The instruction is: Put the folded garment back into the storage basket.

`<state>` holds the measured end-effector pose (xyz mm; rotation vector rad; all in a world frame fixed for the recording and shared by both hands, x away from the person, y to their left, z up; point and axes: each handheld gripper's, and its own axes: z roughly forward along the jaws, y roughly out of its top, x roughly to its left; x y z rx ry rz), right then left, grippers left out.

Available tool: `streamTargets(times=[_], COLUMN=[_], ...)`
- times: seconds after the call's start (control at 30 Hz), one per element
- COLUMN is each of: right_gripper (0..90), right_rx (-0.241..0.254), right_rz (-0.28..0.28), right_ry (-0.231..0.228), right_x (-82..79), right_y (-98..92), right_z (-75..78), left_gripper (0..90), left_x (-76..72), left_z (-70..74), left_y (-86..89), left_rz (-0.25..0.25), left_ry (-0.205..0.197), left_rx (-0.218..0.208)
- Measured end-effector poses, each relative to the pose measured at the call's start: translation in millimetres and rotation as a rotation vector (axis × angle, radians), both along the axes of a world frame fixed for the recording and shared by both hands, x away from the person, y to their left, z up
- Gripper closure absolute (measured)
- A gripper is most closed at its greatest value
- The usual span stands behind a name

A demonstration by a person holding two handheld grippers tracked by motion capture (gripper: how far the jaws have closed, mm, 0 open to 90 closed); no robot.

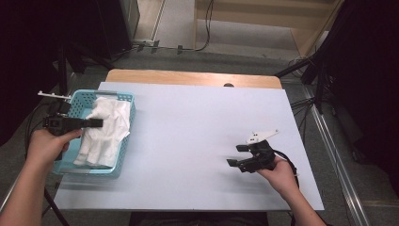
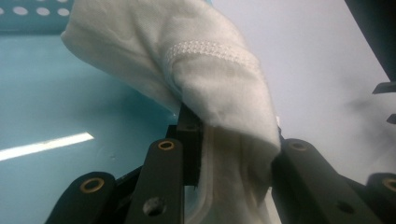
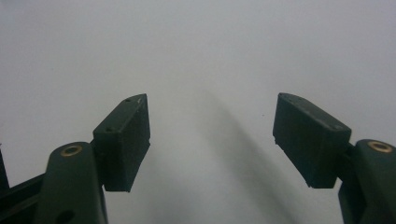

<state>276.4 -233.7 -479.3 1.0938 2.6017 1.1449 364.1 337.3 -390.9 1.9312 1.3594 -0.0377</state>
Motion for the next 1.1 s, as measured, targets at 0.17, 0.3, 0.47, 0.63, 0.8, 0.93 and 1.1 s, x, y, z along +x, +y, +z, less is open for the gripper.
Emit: streamTargets(times=[0.17, 0.3, 0.47, 0.63, 0.8, 0.93, 1.1], right_gripper=[25.9, 25.9, 25.9, 25.9, 25.9, 25.9, 25.9], right_rx=[-0.001, 0.001, 0.001, -0.001, -0.002, -0.002, -0.003], right_rz=[-0.001, -0.001, 0.001, 0.001, 0.000, 0.001, 0.000], right_ry=[0.000, -0.001, 0.001, 0.000, 0.000, -0.001, 0.000], right_x=[0.0, -0.3, 0.1, 0.0, -0.1, 0.0, 0.0], right_y=[1.5, 0.8, 0.2, 1.1, 0.5, 0.9, 1.2], right_z=[-0.3, 0.0, -0.5, -0.6, -0.3, -0.5, -0.7], left_gripper=[71.4, 71.5, 71.4, 70.8, 68.3, 63.2, 58.9], left_x=[3.7, 7.5, 7.6, 10.6, 12.5, 12.4, 11.9], left_z=[-5.7, -11.4, -17.6, -21.8, -29.0, -34.3, -40.4], left_y=[3.0, 7.2, 3.0, 1.7, 5.5, 9.9, 11.6], left_rz=[0.027, 0.054, 0.012, 0.028, 0.041, 0.044, 0.055], left_ry=[0.002, 0.011, 0.008, 0.002, -0.010, -0.021, -0.025], left_rx=[0.007, 0.008, -0.006, 0.048, 0.091, 0.106, 0.143])
